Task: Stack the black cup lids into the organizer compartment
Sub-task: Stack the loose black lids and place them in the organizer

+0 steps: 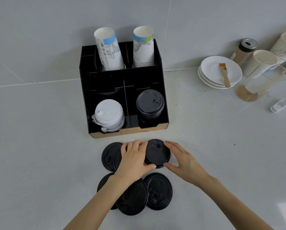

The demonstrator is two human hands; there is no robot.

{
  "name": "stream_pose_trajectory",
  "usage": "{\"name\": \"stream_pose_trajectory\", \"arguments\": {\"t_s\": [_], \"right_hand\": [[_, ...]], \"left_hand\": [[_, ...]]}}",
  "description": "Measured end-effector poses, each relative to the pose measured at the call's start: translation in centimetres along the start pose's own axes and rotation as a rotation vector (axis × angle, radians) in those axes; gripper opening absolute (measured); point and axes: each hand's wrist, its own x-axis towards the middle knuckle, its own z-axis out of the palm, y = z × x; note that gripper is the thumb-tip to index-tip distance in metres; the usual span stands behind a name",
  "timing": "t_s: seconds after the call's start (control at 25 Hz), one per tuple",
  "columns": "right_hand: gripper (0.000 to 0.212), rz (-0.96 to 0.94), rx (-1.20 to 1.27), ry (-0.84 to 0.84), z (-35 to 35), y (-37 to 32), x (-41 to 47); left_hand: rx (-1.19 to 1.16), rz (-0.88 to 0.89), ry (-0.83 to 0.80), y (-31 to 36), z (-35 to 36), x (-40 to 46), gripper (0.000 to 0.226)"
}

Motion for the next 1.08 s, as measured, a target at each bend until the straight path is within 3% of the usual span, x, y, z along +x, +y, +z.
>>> {"name": "stream_pose_trajectory", "arguments": {"t_s": [0.32, 0.56, 0.72, 1.08], "right_hand": [[0.056, -0.094, 0.051, 0.210, -1.1, -2.2, 0.0], [0.050, -0.159, 0.078, 0.350, -3.2, -3.7, 1.0], [0.044, -0.173, 0.103, 0.442, -4.5, -4.3, 2.2], [0.037, -0.006, 0.214, 0.593, -4.3, -6.0, 6.0]], "left_hand": [[-0.343, 0.104, 0.066, 0.1, -3.9, 0.4, 0.087], [-0.502, 0.147, 0.144, -0.7, -7.0, 1.1, 0.076], [-0.517, 0.145, 0.209, -0.9, -8.5, 2.2, 0.072], [-0.475, 0.145, 0.200, -1.8, -10.2, 5.8, 0.065]]}}
